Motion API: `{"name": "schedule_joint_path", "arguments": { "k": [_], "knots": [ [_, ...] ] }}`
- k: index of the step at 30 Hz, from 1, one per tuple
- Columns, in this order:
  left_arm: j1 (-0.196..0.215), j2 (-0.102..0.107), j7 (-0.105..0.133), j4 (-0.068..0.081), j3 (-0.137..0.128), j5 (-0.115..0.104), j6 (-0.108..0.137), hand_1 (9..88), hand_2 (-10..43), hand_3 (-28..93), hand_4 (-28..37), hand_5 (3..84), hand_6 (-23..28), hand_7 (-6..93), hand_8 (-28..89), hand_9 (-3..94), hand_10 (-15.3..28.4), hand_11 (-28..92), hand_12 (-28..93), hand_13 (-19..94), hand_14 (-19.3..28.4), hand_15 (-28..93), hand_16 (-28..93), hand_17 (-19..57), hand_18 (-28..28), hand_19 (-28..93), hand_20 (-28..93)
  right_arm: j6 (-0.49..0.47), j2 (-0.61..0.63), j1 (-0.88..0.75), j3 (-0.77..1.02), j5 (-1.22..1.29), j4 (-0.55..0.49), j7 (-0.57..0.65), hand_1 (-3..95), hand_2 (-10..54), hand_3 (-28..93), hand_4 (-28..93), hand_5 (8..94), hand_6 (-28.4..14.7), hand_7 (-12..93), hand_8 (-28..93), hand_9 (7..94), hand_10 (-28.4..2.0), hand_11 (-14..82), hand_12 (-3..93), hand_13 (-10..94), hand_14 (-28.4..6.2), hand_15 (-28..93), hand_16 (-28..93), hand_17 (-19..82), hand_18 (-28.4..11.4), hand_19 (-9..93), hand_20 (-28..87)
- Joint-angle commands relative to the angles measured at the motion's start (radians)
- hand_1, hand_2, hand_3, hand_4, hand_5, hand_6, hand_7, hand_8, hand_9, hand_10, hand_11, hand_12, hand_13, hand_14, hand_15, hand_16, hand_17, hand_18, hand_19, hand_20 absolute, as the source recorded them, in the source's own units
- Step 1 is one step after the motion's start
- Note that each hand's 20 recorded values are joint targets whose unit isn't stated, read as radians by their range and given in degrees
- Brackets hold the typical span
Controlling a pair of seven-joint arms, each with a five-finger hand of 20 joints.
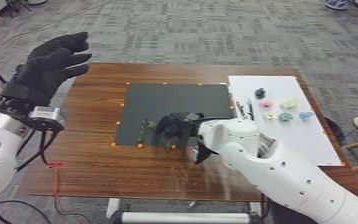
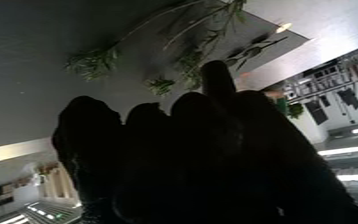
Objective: Arrange flowers
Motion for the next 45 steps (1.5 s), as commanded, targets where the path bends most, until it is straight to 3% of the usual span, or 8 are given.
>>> {"name": "schedule_joint_path", "arguments": {
  "k": [1, 8, 23, 37, 45],
  "knots": [
    [0.007, -0.004, 0.005, -0.006, -0.007, -0.005, 0.002, 25.6, -5.3, 69, -28.3, 23.7, 1.2, 21.8, -11, 17.4, 9.6, 23, 20, 8, 12.7, 46, -5, -10.6, 19.4, 40, 11, -0.005, 0.009, -0.026, 0.018, -0.021, -0.034, -0.021, 13.3, 35.2, 93, -10, 45.6, 0.8, 14, -13, 88.1, -8.7, 64.5, 38.4, 84, -9.3, 82, 40, 59, -23.5, 93, 71],
    [0.014, -0.006, 0.007, -0.006, -0.010, -0.006, 0.003, 25.2, -5.6, 70, -28.3, 23.9, 1.1, 22.1, -11, 17.7, 9.5, 23, 20, 8, 12.8, 46, -5, -10.6, 19.4, 40, 11, -0.002, 0.018, -0.042, 0.035, -0.019, -0.054, -0.030, 13.1, 35.1, 93, -11, 45.8, 0.8, 15, -13, 88.1, -8.7, 64.4, 38.4, 84, -9.2, 82, 40, 59, -23.6, 93, 71],
    [0.024, -0.011, 0.004, -0.010, -0.013, -0.004, -0.002, 25.6, -4.7, 69, -28.3, 23.7, 1.4, 21.4, -11, 17.6, 9.8, 22, 20, 8, 13.2, 46, -6, -10.7, 19.7, 41, 11, -0.016, 0.012, 0.030, -0.069, -0.044, 0.055, 0.046, 12.7, 34.9, 93, -12, 45.8, 0.9, 14, -13, 88.1, -8.7, 64.2, 38.3, 84, -9.2, 82, 40, 59, -23.4, 93, 71],
    [0.011, -0.006, 0.004, -0.002, -0.004, -0.005, 0.002, 25.7, -4.4, 69, -28.2, 23.4, 1.5, 20.7, -10, 17.1, 9.5, 22, 20, 8, 12.8, 45, -5, -10.6, 19.3, 40, 11, 0.001, 0.027, 0.058, -0.087, -0.043, 0.089, 0.046, 12.5, 34.8, 93, -12, 47.0, 0.9, 14, -12, 88.2, -8.7, 64.1, 38.1, 84, -9.2, 83, 40, 59, -23.2, 93, 71],
    [0.025, -0.011, 0.008, -0.008, -0.016, -0.006, 0.002, 25.6, -4.3, 69, -27.5, 23.1, 1.5, 20.4, -10, 16.7, 9.3, 22, 20, 7, 12.5, 44, -5, -10.6, 19.1, 40, 11, -0.015, 0.041, 0.004, -0.045, -0.054, 0.032, 0.014, 12.7, 34.5, 93, -12, 47.1, 1.0, 14, -13, 88.1, -8.8, 64.2, 38.2, 84, -9.2, 83, 40, 59, -23.2, 93, 71]
  ]
}}
